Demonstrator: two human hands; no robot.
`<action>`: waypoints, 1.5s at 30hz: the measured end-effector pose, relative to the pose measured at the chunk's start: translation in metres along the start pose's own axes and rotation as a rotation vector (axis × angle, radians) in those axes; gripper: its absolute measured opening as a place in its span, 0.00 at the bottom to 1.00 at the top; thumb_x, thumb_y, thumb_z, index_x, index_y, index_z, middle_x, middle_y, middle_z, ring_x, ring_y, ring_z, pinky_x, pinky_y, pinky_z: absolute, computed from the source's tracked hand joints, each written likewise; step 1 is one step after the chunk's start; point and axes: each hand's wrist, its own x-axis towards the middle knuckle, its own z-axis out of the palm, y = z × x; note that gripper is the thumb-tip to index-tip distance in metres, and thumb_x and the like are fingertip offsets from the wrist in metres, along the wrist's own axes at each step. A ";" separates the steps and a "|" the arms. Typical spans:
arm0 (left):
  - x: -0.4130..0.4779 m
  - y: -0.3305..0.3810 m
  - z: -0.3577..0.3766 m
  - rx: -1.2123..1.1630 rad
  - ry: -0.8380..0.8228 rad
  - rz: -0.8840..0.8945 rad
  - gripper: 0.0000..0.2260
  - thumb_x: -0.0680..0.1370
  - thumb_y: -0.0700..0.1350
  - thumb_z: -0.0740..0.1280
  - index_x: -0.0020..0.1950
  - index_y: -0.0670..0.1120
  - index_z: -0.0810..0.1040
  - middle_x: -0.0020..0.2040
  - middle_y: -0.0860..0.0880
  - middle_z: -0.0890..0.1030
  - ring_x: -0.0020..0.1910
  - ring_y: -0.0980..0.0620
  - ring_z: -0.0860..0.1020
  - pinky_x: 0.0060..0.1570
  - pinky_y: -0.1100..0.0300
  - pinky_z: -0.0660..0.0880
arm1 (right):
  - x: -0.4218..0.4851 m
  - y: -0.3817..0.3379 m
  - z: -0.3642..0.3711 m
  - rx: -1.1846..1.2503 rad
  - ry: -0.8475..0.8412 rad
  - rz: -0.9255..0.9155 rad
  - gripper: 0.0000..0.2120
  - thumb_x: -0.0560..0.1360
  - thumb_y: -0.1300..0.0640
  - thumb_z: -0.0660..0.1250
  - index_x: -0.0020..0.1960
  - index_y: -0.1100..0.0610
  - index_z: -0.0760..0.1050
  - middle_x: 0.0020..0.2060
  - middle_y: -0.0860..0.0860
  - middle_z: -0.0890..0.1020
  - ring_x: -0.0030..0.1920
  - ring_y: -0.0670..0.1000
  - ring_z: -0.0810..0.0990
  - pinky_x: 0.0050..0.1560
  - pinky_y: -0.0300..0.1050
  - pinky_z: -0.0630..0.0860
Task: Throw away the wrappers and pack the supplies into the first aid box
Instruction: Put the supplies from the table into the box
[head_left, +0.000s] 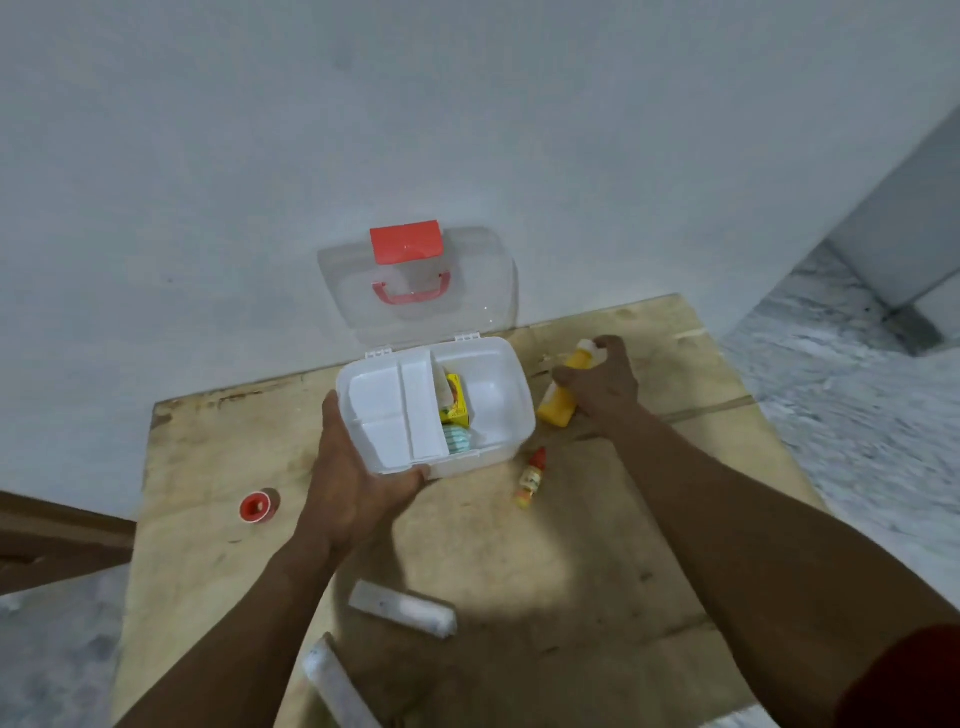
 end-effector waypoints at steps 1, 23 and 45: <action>-0.001 0.002 0.000 -0.005 0.008 0.003 0.47 0.57 0.58 0.79 0.70 0.52 0.60 0.63 0.55 0.71 0.62 0.64 0.72 0.57 0.65 0.74 | -0.010 0.000 -0.005 -0.008 0.034 -0.041 0.31 0.68 0.52 0.75 0.67 0.48 0.66 0.56 0.55 0.78 0.58 0.59 0.78 0.56 0.51 0.77; -0.001 -0.011 -0.002 -0.082 0.025 0.014 0.44 0.59 0.41 0.81 0.69 0.48 0.62 0.60 0.57 0.71 0.59 0.66 0.73 0.49 0.75 0.73 | -0.085 -0.034 -0.010 -0.087 -0.034 -0.895 0.27 0.67 0.57 0.79 0.58 0.51 0.68 0.45 0.51 0.83 0.44 0.47 0.83 0.49 0.45 0.82; 0.003 -0.012 0.005 0.014 0.012 -0.010 0.47 0.63 0.46 0.83 0.73 0.47 0.58 0.64 0.56 0.70 0.63 0.59 0.73 0.56 0.69 0.74 | -0.017 -0.020 0.026 -0.406 -0.156 -1.046 0.19 0.66 0.58 0.76 0.54 0.54 0.74 0.48 0.48 0.82 0.51 0.56 0.75 0.50 0.54 0.76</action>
